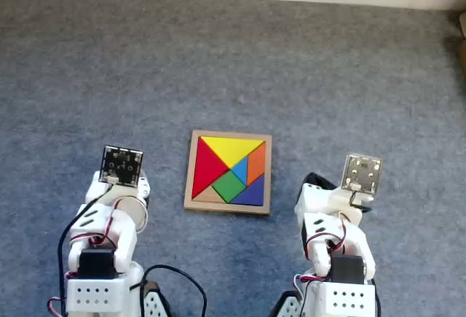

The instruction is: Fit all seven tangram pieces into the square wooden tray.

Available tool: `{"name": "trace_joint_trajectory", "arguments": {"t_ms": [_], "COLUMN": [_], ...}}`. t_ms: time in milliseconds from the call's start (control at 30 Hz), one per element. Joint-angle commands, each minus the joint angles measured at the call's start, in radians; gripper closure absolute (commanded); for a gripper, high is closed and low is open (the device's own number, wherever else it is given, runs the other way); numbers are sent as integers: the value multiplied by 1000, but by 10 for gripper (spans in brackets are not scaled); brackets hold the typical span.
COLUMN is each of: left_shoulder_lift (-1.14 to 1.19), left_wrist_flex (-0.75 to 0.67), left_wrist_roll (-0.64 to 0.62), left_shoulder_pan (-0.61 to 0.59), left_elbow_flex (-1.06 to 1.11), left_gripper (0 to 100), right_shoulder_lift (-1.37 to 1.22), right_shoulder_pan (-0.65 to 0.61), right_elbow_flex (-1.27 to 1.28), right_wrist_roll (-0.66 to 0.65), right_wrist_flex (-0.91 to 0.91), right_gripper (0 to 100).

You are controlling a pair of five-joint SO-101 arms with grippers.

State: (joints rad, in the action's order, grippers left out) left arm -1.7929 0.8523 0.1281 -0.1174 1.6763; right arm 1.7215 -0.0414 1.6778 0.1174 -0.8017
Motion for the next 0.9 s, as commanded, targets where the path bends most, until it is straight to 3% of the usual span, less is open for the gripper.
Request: {"name": "trace_joint_trajectory", "arguments": {"t_ms": [0,200,433,867], "left_shoulder_lift": [-38,-38,-38,-38], "left_wrist_flex": [58,152,365,476], "left_wrist_roll": [2,2,6,6], "left_shoulder_pan": [-10,-8,-12,-13], "left_elbow_flex": [21,21,21,21], "left_gripper": [993,993,993,994], "right_shoulder_lift": [-15,-15,-15,-15], "right_shoulder_pan": [10,10,10,10], "right_elbow_flex": [148,148,148,148], "right_wrist_roll": [3,3,3,3], "right_wrist_flex": [-2,-2,-2,-2], "right_gripper": [995,995,995,995]}}
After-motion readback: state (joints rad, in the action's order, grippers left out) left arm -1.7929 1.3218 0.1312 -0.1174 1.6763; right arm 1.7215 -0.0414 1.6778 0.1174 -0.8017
